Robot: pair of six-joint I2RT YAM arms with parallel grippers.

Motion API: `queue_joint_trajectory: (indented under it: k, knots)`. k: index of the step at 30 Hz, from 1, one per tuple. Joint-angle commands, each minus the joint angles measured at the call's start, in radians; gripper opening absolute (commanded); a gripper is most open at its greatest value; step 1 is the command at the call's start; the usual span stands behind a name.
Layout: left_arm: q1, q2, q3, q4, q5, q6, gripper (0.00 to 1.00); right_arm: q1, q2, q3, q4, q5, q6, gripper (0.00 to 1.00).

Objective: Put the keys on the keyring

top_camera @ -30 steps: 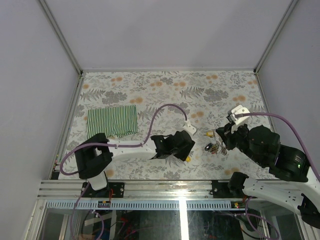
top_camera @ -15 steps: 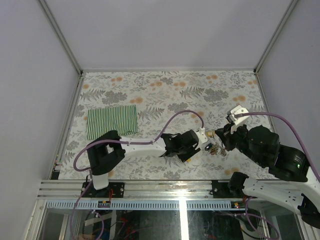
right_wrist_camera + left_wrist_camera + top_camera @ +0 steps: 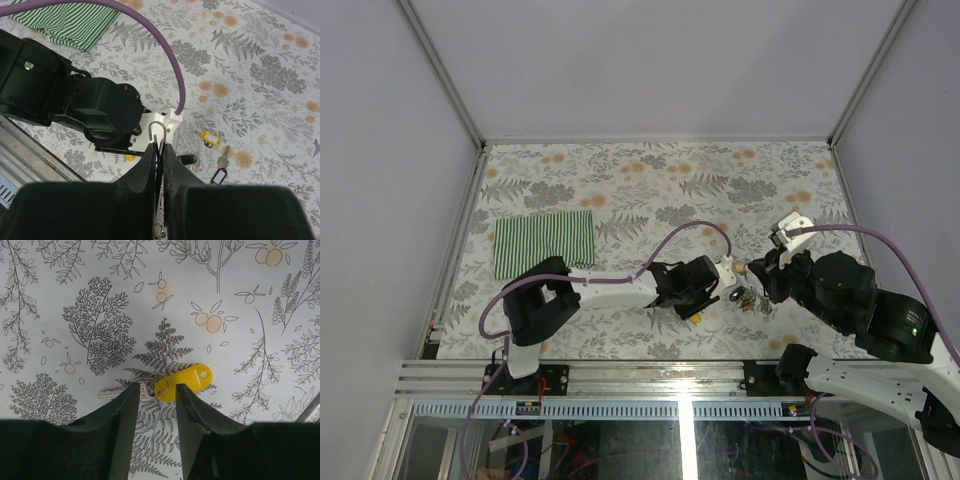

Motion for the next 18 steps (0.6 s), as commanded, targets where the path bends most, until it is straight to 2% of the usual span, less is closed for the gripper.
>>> queue_joint_trajectory:
  k: [1,6,15,18]
  knots:
    - [0.011,0.016,0.043,-0.015,0.027,0.032,0.35,0.007,0.000,0.005,0.040,-0.015,0.007,0.00]
    - [0.014,0.028,0.046,-0.017,0.041,0.034,0.30,0.006,0.002,0.006,0.038,-0.016,0.008,0.00]
    - [0.019,0.037,0.024,-0.021,0.061,0.034,0.27,0.007,0.006,0.007,0.039,-0.022,0.007,0.00]
    - [0.021,0.044,0.021,-0.019,0.069,0.035,0.22,0.007,0.008,0.007,0.039,-0.025,0.008,0.00]
